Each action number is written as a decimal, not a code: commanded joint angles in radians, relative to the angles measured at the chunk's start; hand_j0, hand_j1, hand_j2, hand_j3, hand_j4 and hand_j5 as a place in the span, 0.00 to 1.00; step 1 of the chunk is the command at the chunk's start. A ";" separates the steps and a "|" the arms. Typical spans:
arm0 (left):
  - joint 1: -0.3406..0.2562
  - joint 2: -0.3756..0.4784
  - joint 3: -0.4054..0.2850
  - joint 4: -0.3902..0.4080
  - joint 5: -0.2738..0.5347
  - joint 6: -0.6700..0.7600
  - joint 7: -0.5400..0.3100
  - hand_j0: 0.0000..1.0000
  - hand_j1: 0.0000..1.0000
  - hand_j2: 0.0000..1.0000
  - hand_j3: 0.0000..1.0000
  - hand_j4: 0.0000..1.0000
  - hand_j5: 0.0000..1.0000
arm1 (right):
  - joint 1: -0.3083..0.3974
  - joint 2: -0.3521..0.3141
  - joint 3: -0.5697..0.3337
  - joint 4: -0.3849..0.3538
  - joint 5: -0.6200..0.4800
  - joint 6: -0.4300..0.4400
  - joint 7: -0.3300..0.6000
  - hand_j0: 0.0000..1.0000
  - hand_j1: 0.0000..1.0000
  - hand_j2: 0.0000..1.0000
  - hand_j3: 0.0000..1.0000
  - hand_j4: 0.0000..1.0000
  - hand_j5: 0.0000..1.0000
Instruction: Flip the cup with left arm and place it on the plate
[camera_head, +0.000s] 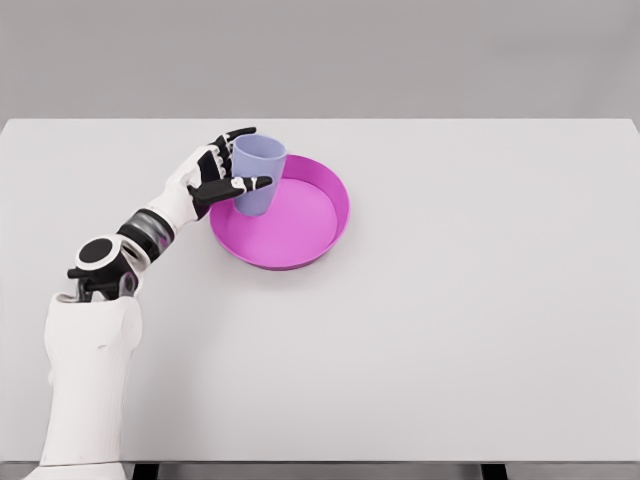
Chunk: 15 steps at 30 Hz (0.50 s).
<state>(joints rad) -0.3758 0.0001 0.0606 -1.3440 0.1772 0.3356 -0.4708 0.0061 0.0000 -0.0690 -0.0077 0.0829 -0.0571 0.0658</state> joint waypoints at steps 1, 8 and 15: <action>0.000 0.000 0.001 0.009 0.011 -0.024 0.000 0.73 0.73 0.73 0.73 0.73 0.73 | 0.000 0.000 0.000 0.000 0.000 0.000 0.000 1.00 1.00 1.00 1.00 1.00 1.00; -0.009 0.000 -0.005 -0.004 0.022 -0.036 -0.012 0.73 0.73 0.73 0.73 0.73 0.73 | 0.000 0.000 0.000 0.000 0.000 0.000 0.000 1.00 1.00 1.00 1.00 1.00 1.00; -0.009 0.000 -0.015 0.000 0.024 -0.078 -0.046 0.73 0.73 0.73 0.73 0.73 0.73 | 0.000 0.000 0.000 0.000 0.000 -0.001 0.000 1.00 1.00 1.00 1.00 1.00 1.00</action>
<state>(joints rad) -0.3850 0.0001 0.0479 -1.3448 0.1937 0.2708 -0.5077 0.0061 0.0000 -0.0690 -0.0077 0.0829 -0.0571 0.0658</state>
